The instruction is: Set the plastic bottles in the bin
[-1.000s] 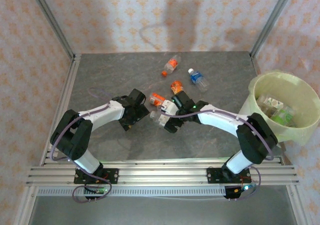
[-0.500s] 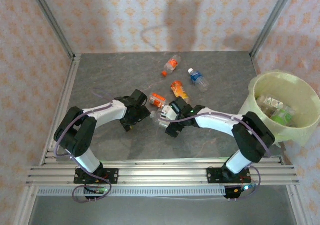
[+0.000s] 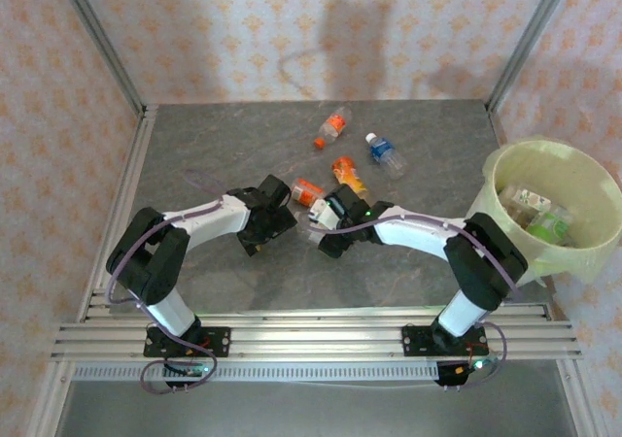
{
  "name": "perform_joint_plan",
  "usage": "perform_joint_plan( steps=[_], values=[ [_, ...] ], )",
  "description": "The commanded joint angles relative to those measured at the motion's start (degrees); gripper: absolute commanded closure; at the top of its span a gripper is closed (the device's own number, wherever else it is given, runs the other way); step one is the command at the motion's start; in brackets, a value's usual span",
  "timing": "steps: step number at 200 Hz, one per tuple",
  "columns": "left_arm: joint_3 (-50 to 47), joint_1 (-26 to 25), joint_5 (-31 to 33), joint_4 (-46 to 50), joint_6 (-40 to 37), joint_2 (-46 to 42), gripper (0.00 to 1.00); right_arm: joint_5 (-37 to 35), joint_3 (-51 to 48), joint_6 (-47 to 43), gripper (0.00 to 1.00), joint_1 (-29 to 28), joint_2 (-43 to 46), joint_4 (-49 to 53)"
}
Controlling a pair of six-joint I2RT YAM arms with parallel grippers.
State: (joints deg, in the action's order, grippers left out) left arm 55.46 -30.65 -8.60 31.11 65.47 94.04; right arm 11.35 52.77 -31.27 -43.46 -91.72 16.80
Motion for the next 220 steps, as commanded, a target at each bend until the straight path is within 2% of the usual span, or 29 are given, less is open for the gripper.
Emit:
perform_joint_plan(
  steps=[1, 34, 53, 67, 95, 125, 160, 175, 202, 220],
  values=[
    [1.38, -0.02, 3.13, 2.69, -0.69, -5.64, 0.0, 0.21, -0.77, -1.92, 0.28, -0.48, 6.02, 2.68],
    [3.39, 0.49, 9.13, 6.76, -0.14, -10.64, 0.0, 0.56, -2.1, -2.77, 0.3, -0.48, 13.69, 4.95],
    [3.21, 0.88, 14.63, 8.12, 1.36, -13.53, 0.0, -2.18, -1.65, -2.98, 0.31, -0.19, 18.46, 7.67],
    [2.37, 1.19, 16.04, 6.89, 1.93, -14.87, 0.0, -3.93, -0.37, -1.8, 0.33, 0.89, 22.31, 9.54],
    [2.43, 1.39, 14.81, 5.57, 1.94, -13.54, 0.0, -10.06, 3.13, 4.0, 0.36, 4.64, 30.97, 8.87],
    [2.04, 1.22, 10.13, 2.05, 2.27, -9.96, 0.0, -16.45, 6.43, 9.92, 0.38, 8.82, 38.88, 5.72],
    [2.16, 0.21, 7.63, -0.34, 2.77, -6.88, 0.0, -31.3, 17.84, 16.79, 0.39, 12.25, 40.46, 16.09],
    [2.36, -0.24, 7.12, -1.63, 2.52, -6.29, 0.0, -33.46, 21.99, 18.78, 0.39, 17.31, 40.31, 21.28],
    [4.52, -0.56, 6.05, -1.69, 1.06, -4.7, 0.0, -24.79, 29.75, 22.06, 0.42, 31.06, 39.51, 30.53],
    [6.3, -0.87, 5.42, -1.08, 0.19, -3.21, 0.0, -22.43, 33.86, 22.17, 0.42, 36.69, 38.01, 35.37]
  ],
)
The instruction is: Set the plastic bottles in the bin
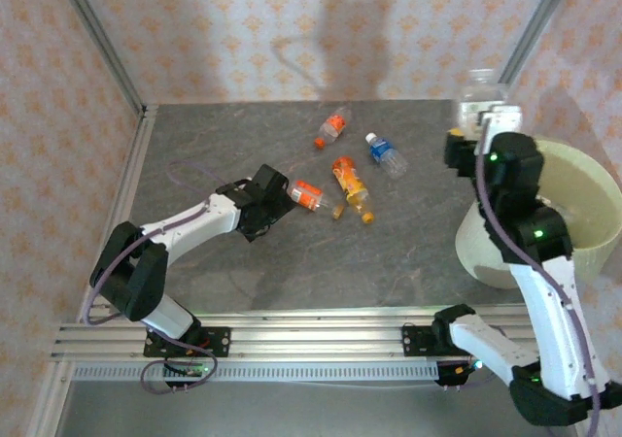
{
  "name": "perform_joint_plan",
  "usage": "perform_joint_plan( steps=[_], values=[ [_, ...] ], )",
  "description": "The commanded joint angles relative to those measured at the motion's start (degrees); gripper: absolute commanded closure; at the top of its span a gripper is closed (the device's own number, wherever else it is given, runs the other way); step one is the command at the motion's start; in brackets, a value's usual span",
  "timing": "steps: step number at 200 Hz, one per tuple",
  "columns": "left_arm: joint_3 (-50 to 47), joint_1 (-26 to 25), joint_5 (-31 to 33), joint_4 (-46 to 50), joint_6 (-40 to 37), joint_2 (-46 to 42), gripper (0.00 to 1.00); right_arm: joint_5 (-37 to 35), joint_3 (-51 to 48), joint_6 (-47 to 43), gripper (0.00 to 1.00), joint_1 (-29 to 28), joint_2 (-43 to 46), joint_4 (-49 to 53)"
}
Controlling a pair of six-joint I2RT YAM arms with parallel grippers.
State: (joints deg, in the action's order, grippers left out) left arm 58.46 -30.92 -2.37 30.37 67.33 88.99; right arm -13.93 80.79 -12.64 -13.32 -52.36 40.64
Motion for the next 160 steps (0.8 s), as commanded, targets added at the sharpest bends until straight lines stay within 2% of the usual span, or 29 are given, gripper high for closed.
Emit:
perform_joint_plan(
  steps=[1, 13, 37, 78, 90, 106, 126, 160],
  values=[
    [3.27, -0.62, -0.85, -0.32, -1.71, 1.91, 0.0, 2.86, 6.03, 3.48, 0.42, 6.82, -1.48, 11.76],
    [4.07, -0.85, -1.68, -0.39, -1.64, 2.75, 0.0, 2.05, 7.62, 2.98, 0.41, 9.76, -2.48, 14.02],
    [5.49, -1.13, -4.18, -0.39, -1.56, 4.51, 0.0, -6.47, 8.39, 2.71, 0.41, 16.32, -3.76, 16.7],
    [8.5, -1.23, -5.01, 4.06, -3.75, 6.42, 0.0, -3.89, 7.11, 2.59, 0.4, 31.01, -4.62, 18.45],
    [8.68, -1.19, -5.01, 4.63, -3.89, 6.58, 0.0, -0.25, 5.69, 2.18, 0.4, 36.19, -5.3, 17.7],
    [8.6, -1.16, -5.14, 4.55, -3.78, 6.55, 0.0, 8.01, 3.72, 3.79, 0.39, 43.18, -6.64, 17.82],
    [8.94, -1.18, -5.56, 4.87, -3.83, 7.09, 0.0, 15.69, 0.41, 6.58, 0.35, 43.73, -6.26, 16.76],
    [9.21, -1.48, -6.07, 4.74, -3.65, 8.12, 0.0, 23.62, -2.77, 11.77, 0.3, 43.69, -4.68, 14.08]
  ],
)
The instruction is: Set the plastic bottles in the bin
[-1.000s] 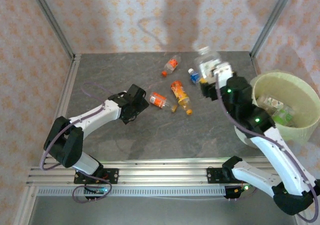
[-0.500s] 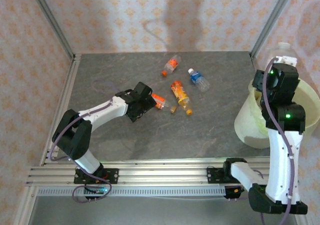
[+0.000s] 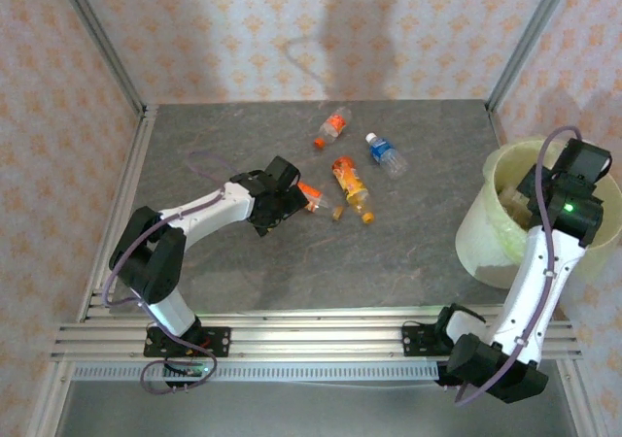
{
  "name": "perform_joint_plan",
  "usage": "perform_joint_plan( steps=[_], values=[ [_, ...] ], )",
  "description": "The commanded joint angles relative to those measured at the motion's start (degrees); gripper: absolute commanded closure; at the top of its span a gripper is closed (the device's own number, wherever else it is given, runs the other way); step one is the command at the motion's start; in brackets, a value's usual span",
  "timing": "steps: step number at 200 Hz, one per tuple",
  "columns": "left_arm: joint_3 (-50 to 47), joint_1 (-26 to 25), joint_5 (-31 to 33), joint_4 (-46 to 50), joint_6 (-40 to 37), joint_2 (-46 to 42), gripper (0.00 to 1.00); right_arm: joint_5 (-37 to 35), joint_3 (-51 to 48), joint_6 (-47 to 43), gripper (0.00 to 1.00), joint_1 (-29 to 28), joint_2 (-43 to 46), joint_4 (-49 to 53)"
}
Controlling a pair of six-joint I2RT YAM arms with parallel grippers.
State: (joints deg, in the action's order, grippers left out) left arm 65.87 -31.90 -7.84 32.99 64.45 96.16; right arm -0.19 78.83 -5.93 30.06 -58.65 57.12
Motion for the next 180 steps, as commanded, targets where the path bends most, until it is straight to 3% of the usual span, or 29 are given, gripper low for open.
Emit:
perform_joint_plan(
  steps=[1, 27, 91, 141, 180],
  values=[
    [1.76, -0.51, -0.6, 2.09, -0.79, 1.04, 0.0, 10.22, -0.88, 5.14, 0.3, 0.32, 1.61, -2.47],
    [1.98, -0.58, -1.6, 1.79, -0.59, 2.02, 0.0, 15.56, -1.35, 8.41, 0.21, 0.39, 1.17, -3.3],
    [2.52, -0.87, -1.55, 2.61, -1.16, 2.65, 0.0, 10.75, -2.63, 10.31, 0.0, 0.35, 4.07, -5.84],
    [3.57, -0.97, -2.05, 2.74, -1.27, 3.68, 0.0, 7.26, -1.1, 13.57, 0.01, 0.35, 4.21, -4.9],
    [3.4, -1.06, -2.6, 1.98, -1.84, 4.12, 0.0, 9.8, -0.94, 13.49, 0.01, 0.34, 4.69, -5.07]
  ],
)
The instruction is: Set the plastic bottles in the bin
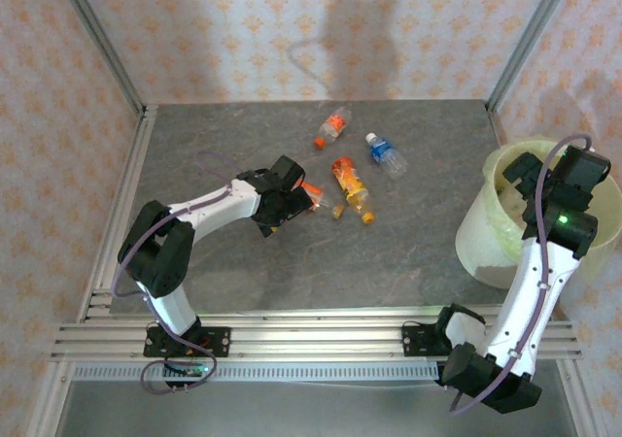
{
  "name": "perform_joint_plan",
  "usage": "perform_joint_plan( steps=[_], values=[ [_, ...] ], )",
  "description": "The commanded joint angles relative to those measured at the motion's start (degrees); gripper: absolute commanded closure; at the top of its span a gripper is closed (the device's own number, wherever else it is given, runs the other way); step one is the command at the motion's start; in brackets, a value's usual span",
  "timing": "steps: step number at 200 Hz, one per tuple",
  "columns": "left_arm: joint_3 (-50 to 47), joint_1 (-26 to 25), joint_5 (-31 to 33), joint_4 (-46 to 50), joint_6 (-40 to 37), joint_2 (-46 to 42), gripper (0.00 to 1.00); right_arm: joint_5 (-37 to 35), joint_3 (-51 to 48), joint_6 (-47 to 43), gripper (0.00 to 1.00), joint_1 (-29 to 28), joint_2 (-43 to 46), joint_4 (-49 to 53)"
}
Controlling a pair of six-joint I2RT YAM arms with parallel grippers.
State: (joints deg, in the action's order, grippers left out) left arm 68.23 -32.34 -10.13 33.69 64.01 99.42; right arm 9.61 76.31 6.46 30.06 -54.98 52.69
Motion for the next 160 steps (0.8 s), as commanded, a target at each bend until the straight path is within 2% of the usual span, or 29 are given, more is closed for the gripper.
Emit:
perform_joint_plan(
  steps=[1, 63, 75, 104, 137, 160],
  values=[
    [1.04, -0.62, -0.41, 1.2, -1.42, 0.82, 0.0, 0.04, 1.57, 1.1, 0.01, 0.34, 1.02, -0.64],
    [0.52, -0.8, -0.18, -0.64, -2.24, -0.28, 0.0, 1.83, 0.6, 2.32, 0.01, 0.35, 1.28, -2.45],
    [0.47, -0.84, -0.4, -1.27, -2.52, -0.23, 0.0, 6.11, 0.08, 4.0, 0.01, 0.35, 1.6, -3.49],
    [-1.23, -0.8, -0.76, -6.24, -3.14, -1.98, 0.0, 22.0, -3.38, 9.7, 0.01, -0.04, 5.23, -12.56],
    [-8.89, -0.8, 2.47, -17.25, 0.55, -8.43, 0.0, 26.87, -9.93, 16.4, 0.01, -5.43, 12.23, -27.01],
    [-10.92, -0.73, 4.92, -20.44, 1.9, -10.67, 0.0, 29.99, -11.75, 17.4, 0.01, -9.58, 12.46, -31.17]
  ],
)
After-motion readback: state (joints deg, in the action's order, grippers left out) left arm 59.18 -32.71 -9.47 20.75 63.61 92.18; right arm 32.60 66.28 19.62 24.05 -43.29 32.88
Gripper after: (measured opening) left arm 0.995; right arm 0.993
